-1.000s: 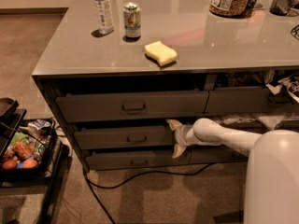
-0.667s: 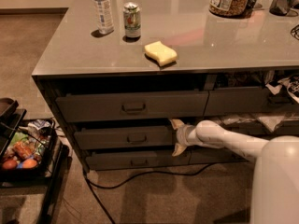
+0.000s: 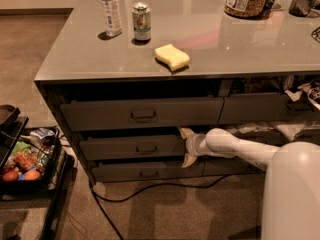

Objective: Open middle drawer

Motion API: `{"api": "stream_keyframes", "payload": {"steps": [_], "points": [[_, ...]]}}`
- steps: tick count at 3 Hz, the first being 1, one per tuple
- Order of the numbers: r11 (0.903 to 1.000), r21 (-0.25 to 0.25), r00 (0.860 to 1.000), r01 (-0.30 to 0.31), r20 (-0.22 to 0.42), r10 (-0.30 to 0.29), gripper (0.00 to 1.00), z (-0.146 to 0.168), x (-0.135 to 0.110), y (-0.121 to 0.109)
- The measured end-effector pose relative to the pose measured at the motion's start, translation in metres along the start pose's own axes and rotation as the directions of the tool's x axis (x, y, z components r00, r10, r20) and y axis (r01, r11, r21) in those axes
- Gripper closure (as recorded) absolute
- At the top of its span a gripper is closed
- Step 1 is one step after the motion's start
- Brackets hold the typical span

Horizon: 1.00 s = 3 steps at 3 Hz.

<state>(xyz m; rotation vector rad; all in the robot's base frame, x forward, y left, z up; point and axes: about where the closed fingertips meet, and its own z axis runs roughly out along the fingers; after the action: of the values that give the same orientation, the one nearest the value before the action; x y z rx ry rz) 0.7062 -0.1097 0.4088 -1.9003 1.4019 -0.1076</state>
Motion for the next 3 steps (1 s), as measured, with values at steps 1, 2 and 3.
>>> {"api": "stream_keyframes", "payload": {"steps": [1, 2, 3], "points": [[0.9996, 0.009, 1.0, 0.025, -0.005, -0.025, 0.0, 0.0124, -0.0076, -0.0067], [0.9996, 0.009, 1.0, 0.025, -0.005, -0.025, 0.0, 0.0124, -0.0076, -0.0067], [0.9994, 0.005, 0.999, 0.034, -0.023, -0.034, 0.0, 0.0137, -0.001, -0.0134]]}}
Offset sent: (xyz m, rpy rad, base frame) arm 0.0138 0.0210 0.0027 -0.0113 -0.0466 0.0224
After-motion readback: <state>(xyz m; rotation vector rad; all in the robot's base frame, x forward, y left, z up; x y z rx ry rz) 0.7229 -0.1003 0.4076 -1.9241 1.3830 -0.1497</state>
